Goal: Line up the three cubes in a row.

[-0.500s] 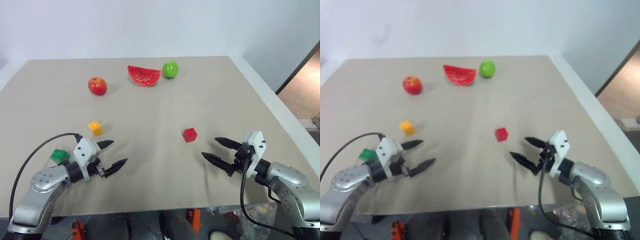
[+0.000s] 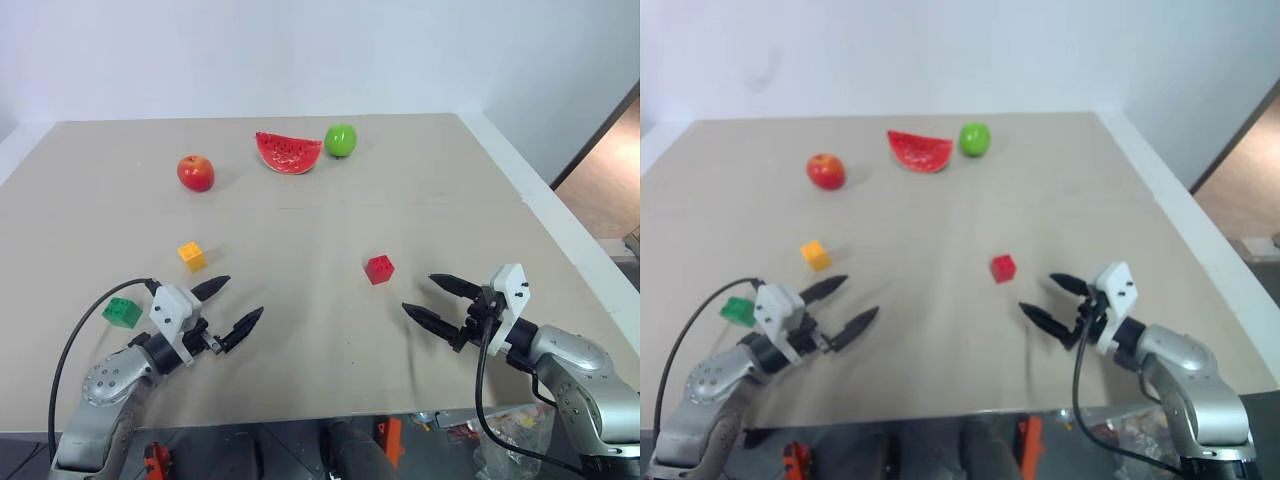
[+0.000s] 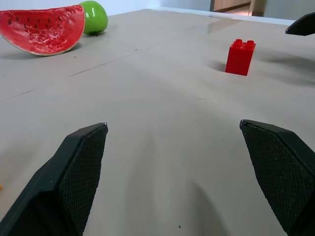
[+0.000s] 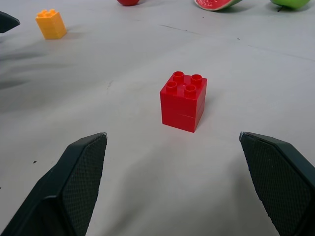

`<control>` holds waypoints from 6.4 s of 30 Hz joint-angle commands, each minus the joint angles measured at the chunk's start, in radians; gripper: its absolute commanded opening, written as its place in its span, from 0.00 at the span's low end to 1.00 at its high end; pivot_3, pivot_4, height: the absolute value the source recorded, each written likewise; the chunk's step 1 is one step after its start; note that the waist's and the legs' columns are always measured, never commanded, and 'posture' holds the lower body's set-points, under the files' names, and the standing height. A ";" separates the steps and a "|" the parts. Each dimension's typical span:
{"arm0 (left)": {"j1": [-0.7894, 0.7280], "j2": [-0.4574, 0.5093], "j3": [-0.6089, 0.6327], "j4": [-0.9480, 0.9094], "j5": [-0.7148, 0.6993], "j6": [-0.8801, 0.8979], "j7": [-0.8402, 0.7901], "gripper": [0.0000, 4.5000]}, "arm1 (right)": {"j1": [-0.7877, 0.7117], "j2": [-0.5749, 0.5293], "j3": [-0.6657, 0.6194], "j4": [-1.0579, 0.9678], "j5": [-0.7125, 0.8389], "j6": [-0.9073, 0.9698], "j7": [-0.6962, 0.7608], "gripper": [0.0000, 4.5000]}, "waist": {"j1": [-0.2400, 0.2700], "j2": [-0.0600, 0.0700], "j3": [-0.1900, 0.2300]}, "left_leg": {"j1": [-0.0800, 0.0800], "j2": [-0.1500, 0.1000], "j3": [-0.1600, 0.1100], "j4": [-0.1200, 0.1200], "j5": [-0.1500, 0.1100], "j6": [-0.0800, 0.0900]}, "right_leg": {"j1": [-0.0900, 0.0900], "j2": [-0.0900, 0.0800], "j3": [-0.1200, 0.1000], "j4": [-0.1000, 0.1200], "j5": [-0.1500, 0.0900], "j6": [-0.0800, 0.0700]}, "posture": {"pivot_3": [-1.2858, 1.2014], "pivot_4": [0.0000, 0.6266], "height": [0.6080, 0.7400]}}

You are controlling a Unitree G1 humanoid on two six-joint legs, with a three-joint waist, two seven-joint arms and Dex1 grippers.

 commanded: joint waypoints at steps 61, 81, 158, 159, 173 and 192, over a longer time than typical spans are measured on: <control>0.125 0.058 0.011 -0.209 -0.049 0.139 0.042 1.00 | -0.885 0.248 0.545 0.621 -0.259 -0.147 0.404 0.28 | -0.025 -0.001 0.000 | 0.000 0.006 -0.002 -0.003 0.001 0.004 | -0.002 0.006 -0.002 0.000 0.001 -0.007 | 0.52 0.24 1.00; 0.191 0.077 0.059 -0.240 -0.091 0.155 0.048 1.00 | -0.977 0.363 0.555 0.986 -0.371 -0.409 0.581 0.28 | -0.027 0.000 0.000 | -0.003 0.006 0.000 -0.001 0.001 0.004 | -0.005 0.006 -0.002 0.001 0.003 -0.008 | 0.52 0.24 1.00; 0.273 0.098 0.524 0.007 -0.247 0.273 0.170 1.00 | -0.820 0.207 0.444 0.353 -0.127 -0.069 0.635 1.00 | -0.028 0.000 0.000 | -0.004 0.008 0.000 -0.003 0.000 0.002 | -0.007 0.007 -0.003 0.001 0.001 -0.011 | 0.52 0.24 1.00; 0.265 0.098 0.514 0.015 -0.236 0.272 0.170 1.00 | -0.816 0.204 0.444 0.349 -0.128 -0.071 0.631 1.00 | -0.028 0.000 0.000 | -0.004 0.008 0.000 -0.003 0.000 0.002 | -0.007 0.007 -0.003 0.001 0.001 -0.011 | 0.52 0.24 1.00; 0.155 0.120 0.428 0.157 -0.109 0.223 0.113 0.51 | -0.762 0.166 0.430 0.311 -0.117 -0.093 0.582 1.00 | -0.028 0.000 0.000 | -0.004 0.008 0.000 -0.003 0.000 0.002 | -0.007 0.006 -0.003 0.001 0.001 -0.011 | 0.52 0.24 1.00; 0.000 0.300 0.186 -0.025 -0.110 0.233 -0.195 0.30 | -0.732 0.143 0.402 0.268 -0.077 -0.055 0.538 1.00 | -0.025 0.000 0.000 | -0.004 0.007 0.000 -0.003 0.000 0.002 | -0.007 0.006 -0.003 0.001 0.001 -0.010 | 0.52 0.24 1.00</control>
